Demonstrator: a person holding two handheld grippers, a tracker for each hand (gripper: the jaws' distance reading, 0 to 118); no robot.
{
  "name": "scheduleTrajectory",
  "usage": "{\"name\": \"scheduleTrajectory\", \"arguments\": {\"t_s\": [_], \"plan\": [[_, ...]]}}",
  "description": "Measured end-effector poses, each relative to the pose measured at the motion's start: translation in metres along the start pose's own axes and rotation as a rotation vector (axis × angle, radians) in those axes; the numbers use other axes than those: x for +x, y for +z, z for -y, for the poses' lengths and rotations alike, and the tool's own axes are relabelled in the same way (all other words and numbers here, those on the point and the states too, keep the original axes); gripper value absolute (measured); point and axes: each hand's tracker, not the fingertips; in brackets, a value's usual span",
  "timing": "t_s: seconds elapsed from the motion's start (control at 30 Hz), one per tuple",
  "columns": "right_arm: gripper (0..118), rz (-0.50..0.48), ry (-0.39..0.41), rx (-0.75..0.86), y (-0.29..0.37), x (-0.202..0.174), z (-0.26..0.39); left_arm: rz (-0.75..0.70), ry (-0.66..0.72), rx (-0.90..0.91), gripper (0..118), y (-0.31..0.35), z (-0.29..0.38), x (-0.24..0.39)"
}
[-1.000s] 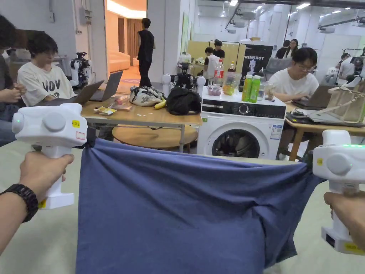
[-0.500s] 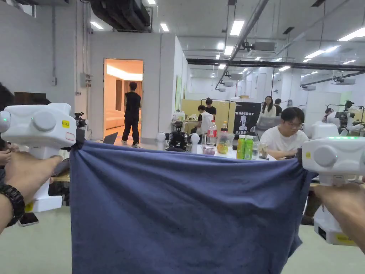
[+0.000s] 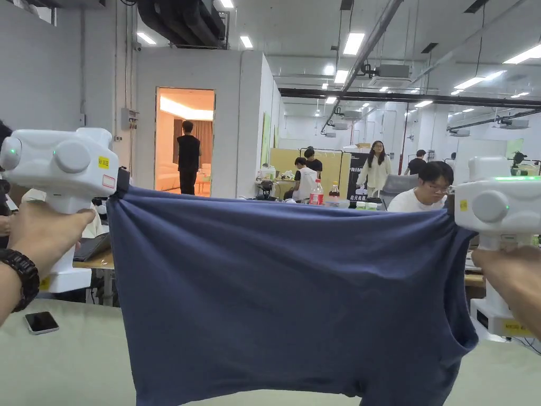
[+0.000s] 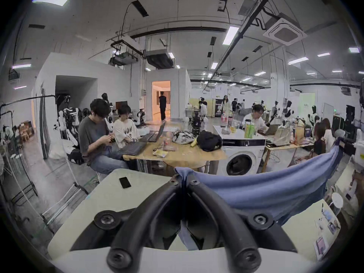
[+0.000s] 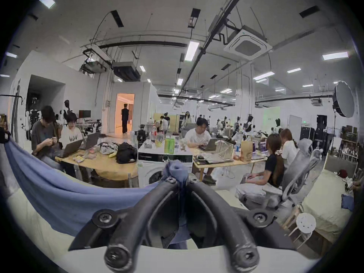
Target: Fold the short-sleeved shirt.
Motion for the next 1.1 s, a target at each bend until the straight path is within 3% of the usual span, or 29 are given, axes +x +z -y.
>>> {"name": "scheduleTrajectory", "arguments": {"t_s": [0.3, 0.7, 0.83, 0.9, 1.1], "plan": [[1, 0.011, 0.034, -0.149, 0.045, 0.013, 0.115, 0.046, 0.026, -0.145, 0, 0.017, 0.123, 0.001], [1, 0.000, 0.021, -0.317, 0.156, 0.042, 0.232, 0.121, 0.120, -0.268, 0, 0.121, 0.274, -0.004], [1, -0.012, 0.094, -0.388, 0.185, 0.044, 0.272, 0.130, 0.141, -0.329, 0, 0.146, 0.325, -0.010], [1, -0.023, 0.081, -0.430, 0.197, 0.048, 0.290, 0.142, 0.142, -0.373, 0, 0.156, 0.348, -0.012], [1, -0.053, 0.156, -0.595, 0.212, 0.049, 0.348, 0.145, 0.113, -0.542, 0, 0.165, 0.414, -0.011]]}}
